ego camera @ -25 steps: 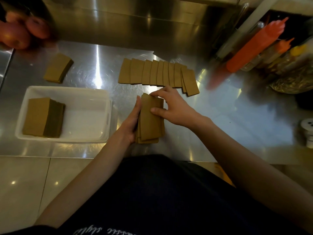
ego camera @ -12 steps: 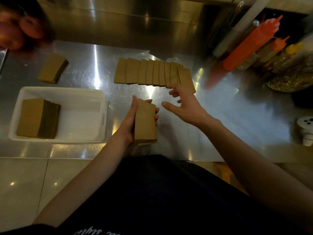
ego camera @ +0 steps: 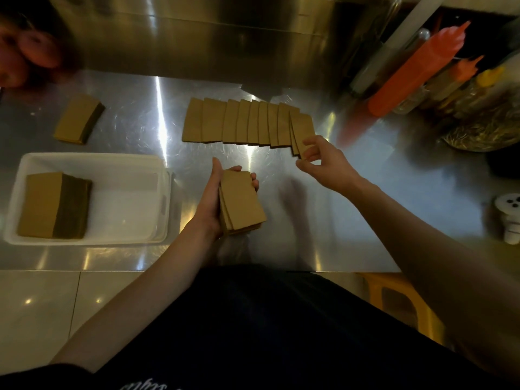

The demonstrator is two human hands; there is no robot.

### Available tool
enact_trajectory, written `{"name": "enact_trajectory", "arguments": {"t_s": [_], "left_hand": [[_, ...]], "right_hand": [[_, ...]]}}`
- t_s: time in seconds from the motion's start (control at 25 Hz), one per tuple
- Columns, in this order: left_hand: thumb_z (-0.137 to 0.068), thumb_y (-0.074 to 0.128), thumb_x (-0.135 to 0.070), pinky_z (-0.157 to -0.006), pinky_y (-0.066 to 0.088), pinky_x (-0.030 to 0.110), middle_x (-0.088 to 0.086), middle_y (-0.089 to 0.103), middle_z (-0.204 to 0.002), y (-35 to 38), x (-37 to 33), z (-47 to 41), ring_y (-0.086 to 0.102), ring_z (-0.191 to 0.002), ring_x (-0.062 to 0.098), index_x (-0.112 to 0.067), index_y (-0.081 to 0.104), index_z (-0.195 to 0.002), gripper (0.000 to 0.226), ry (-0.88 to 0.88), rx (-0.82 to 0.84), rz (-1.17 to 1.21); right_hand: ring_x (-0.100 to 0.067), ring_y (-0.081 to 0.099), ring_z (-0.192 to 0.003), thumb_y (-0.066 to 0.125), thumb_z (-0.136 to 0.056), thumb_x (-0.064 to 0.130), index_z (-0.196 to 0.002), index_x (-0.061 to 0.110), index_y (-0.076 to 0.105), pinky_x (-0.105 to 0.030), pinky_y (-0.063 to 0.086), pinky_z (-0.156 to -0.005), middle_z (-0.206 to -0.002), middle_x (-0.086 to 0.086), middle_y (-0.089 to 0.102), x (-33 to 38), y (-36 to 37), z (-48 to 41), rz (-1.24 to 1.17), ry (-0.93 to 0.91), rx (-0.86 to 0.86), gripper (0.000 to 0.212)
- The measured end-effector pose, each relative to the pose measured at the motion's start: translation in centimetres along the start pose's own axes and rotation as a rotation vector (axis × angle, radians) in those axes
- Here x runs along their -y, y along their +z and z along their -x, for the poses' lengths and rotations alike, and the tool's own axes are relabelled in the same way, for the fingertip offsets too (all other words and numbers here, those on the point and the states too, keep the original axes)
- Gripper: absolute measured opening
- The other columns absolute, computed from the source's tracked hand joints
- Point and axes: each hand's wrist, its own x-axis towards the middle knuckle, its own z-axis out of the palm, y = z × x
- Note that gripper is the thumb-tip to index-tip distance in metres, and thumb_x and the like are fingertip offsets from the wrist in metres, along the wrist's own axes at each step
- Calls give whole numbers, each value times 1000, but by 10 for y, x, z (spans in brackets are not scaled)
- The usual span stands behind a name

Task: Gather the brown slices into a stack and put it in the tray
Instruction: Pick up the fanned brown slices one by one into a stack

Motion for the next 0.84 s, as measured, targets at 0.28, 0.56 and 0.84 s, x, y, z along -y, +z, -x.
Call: {"name": "enact_trajectory", "arguments": {"t_s": [0.28,0.56,0.84], "left_hand": [[-84,47,-75,-71,57,33,6,65,-103,7,-7,-17,65,-84,18,-23,60,-103,57,6,-35,25],[-83,50,-74,-70,58,34,7,67,-102,14,-4,-28,68,-83,19,-22,64,-101,56,61,-56,85],[-80,58,-72,-71,59,37,11,69,-102,15,11,-34,70,-83,22,-21,63,-103,56,78,-99,112]], "right_hand": [[-19,54,-93,70,-85,20,-130,7,46,-22,43,-75,-114,-10,56,-9,-18,-53,133,-3,24,53],[-33,43,-120,66,-84,25,-131,9,45,-44,40,-102,-132,-17,44,-16,-33,-125,589,-60,151,54],[-34,40,-124,80,-69,47,-136,14,38,-46,41,-97,-134,-14,40,-37,-24,-147,692,-77,156,85]]}}
